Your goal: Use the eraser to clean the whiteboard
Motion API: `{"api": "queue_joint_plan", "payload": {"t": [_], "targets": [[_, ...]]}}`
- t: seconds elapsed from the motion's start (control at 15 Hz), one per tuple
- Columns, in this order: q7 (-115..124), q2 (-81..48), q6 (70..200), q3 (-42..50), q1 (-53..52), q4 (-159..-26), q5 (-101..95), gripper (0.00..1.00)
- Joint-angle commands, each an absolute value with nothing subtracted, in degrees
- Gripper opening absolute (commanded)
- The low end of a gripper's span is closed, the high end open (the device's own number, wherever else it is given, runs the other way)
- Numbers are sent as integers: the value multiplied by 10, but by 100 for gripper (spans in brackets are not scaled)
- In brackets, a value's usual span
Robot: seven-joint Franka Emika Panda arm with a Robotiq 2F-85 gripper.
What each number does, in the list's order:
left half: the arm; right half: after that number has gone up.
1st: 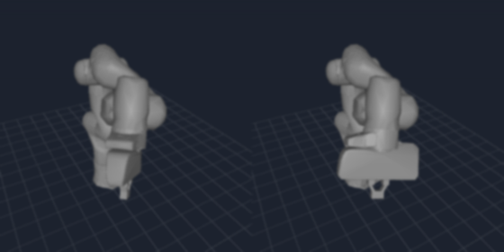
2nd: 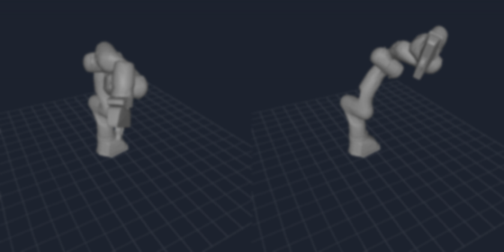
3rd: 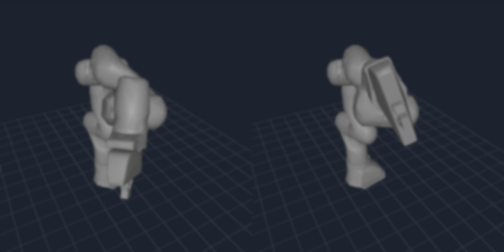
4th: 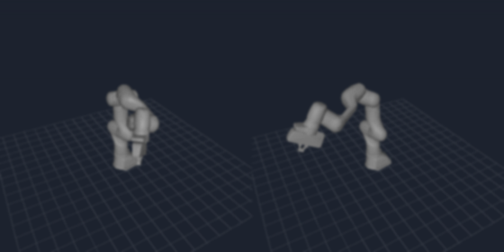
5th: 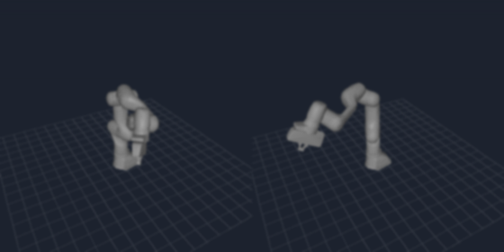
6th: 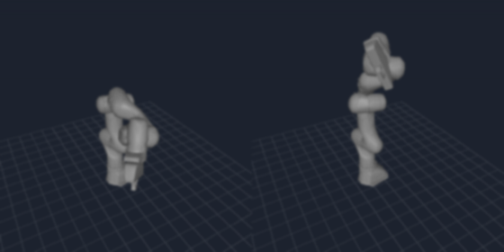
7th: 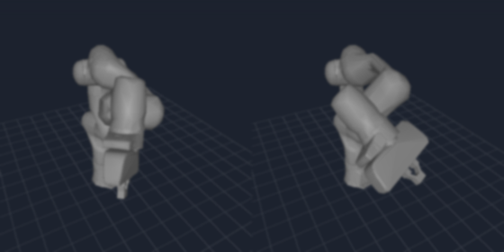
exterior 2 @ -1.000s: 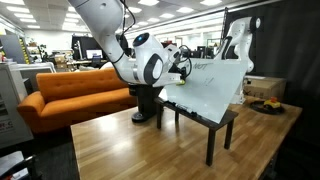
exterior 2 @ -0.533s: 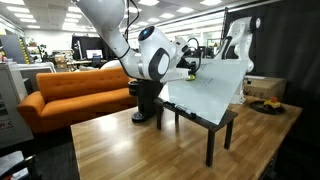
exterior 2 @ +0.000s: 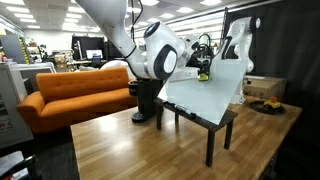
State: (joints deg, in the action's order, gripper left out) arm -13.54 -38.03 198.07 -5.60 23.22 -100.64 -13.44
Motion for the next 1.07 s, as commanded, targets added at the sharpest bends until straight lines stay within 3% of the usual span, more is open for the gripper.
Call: {"api": "queue_joint_plan", "payload": {"t": [0.0, 0.47, 1.0], "targets": [[-110, -372, 1980, 10, 182, -1012, -120, 27], [-104, -376, 1981, 91, 109, -1032, -44, 27], [-95, -375, 1983, 119, 74, -1070, 15, 27]]}}
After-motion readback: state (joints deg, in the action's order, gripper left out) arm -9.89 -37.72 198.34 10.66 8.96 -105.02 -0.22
